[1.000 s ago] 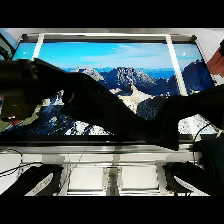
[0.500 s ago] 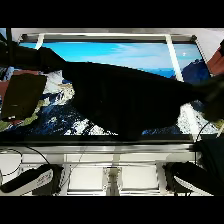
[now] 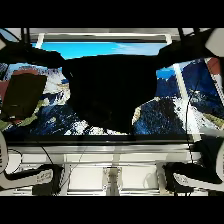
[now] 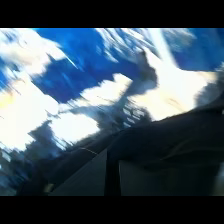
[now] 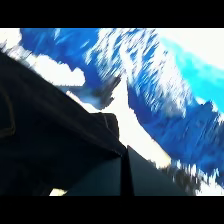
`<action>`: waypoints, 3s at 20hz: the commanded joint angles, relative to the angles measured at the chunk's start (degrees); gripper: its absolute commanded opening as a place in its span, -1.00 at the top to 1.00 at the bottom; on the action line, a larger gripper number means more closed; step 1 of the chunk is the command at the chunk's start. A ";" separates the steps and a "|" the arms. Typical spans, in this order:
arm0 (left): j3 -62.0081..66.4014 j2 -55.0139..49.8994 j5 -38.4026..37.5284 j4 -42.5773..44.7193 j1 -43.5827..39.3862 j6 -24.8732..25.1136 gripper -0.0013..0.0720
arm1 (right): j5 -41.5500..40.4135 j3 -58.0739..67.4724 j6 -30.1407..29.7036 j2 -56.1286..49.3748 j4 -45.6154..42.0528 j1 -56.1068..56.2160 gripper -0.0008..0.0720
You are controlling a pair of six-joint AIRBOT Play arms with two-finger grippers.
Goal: Fold the clothes and pants, and hang the long-sleeved shirts on hangers.
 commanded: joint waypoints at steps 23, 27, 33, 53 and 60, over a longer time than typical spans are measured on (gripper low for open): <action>-36.26 10.34 12.17 32.83 -9.86 24.35 0.87 | -15.72 -41.07 -10.38 -0.50 22.16 -2.08 0.95; -37.88 11.58 7.26 32.76 -10.60 25.79 0.87 | -20.04 -47.98 -10.21 -0.52 23.50 1.66 0.94; -37.88 11.54 3.96 32.17 -14.67 25.99 0.85 | -21.49 -50.82 -9.25 -0.70 26.75 2.71 0.94; -37.86 18.82 -5.07 30.03 -5.18 11.19 -0.29 | -11.45 -37.83 -14.60 -9.46 42.38 -11.72 -0.92; -37.86 18.88 -7.52 18.99 2.69 10.23 -0.29 | -12.94 -34.14 -18.29 -26.40 58.42 -14.62 -0.96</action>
